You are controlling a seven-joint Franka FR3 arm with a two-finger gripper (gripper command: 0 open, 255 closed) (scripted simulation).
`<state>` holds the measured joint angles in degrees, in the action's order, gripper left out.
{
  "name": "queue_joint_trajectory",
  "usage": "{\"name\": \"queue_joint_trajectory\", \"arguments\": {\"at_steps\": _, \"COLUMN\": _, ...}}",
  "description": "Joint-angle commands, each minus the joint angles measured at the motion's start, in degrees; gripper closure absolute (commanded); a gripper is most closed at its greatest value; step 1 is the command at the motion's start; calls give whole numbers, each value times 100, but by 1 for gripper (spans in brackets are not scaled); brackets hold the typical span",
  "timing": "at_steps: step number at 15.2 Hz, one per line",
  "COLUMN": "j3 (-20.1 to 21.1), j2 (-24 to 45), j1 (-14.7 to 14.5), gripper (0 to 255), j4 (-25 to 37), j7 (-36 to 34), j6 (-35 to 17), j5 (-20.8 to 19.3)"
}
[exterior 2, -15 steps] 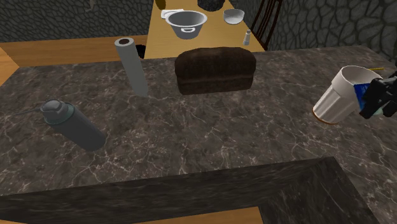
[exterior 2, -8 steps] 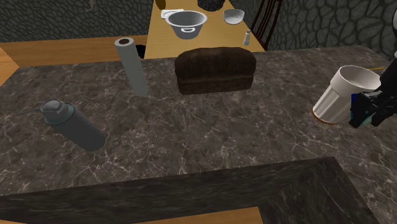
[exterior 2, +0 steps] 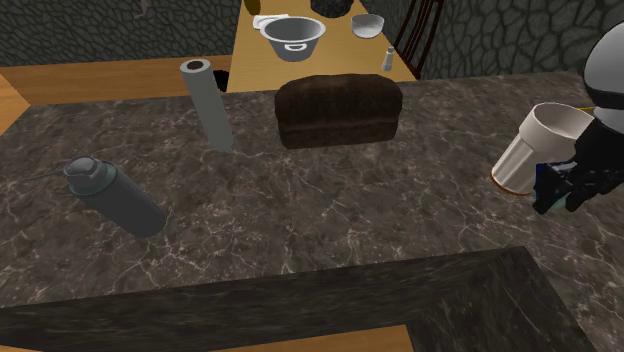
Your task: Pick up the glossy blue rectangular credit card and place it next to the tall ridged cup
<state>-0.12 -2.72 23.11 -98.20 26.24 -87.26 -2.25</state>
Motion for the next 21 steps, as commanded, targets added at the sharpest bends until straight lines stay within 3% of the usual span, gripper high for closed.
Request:
{"name": "queue_joint_trajectory", "arguments": {"at_steps": 1, "j3": -1, "j2": -25, "j1": 0, "gripper": 255, "j4": -197, "j7": -6, "j6": -174, "j5": 1}}
{"name": "queue_joint_trajectory", "arguments": {"at_steps": 9, "j3": -3, "j2": -49, "j1": 2, "gripper": 255, "j4": -849, "j7": -27, "j6": -801, "j5": -1}}
{"name": "queue_joint_trajectory", "arguments": {"at_steps": 17, "j3": -3, "j2": -50, "j1": 2, "gripper": 255, "j4": -848, "j7": -27, "j6": -800, "j5": -1}}
{"name": "queue_joint_trajectory", "arguments": {"at_steps": 18, "j3": -3, "j2": -50, "j1": 2, "gripper": 0, "j4": -848, "j7": -27, "j6": -800, "j5": -1}}
{"name": "queue_joint_trajectory", "arguments": {"at_steps": 21, "j3": -3, "j2": -50, "j1": 2, "gripper": 0, "j4": -848, "j7": -27, "j6": -800, "j5": -1}}
